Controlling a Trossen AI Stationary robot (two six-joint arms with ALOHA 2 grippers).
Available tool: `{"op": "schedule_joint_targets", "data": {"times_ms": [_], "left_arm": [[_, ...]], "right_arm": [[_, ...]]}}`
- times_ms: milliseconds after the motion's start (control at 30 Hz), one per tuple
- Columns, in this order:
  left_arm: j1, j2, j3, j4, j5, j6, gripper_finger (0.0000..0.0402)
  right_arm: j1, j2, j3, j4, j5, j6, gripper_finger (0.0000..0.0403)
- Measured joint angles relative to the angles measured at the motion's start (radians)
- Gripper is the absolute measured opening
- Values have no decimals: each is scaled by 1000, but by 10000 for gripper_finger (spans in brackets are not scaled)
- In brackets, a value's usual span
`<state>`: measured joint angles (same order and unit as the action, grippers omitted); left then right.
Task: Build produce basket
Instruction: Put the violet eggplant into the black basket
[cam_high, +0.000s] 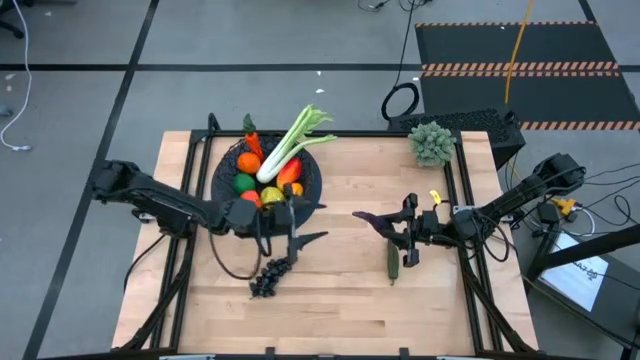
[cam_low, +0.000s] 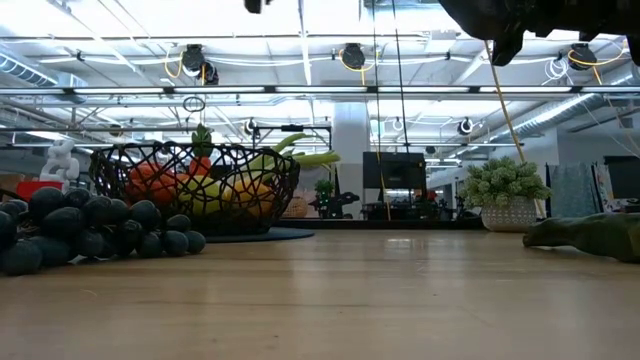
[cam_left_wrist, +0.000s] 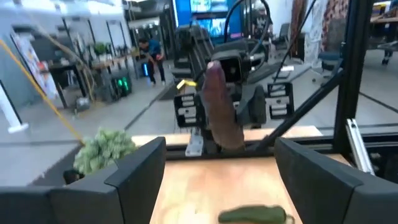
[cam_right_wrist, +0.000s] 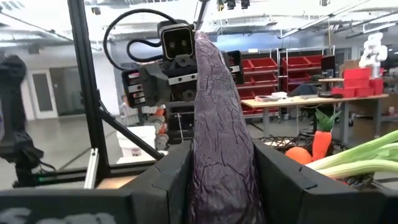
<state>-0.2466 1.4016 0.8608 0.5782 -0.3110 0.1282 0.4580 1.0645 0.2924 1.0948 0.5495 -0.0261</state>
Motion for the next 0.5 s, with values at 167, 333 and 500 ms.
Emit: {"op": "schedule_joint_targets", "data": {"times_ms": [167,333,500], "left_arm": [[15,121,0,205,75,38,311],[47,208,31,298,107,-8,332],[69,308,128,298,108,-43,318]], "right_arm": [[0,0,0,-16,0,-42,146],[0,0,0,-16,0,-59,146],[-2,0,0,-15,0,-78,146]]}}
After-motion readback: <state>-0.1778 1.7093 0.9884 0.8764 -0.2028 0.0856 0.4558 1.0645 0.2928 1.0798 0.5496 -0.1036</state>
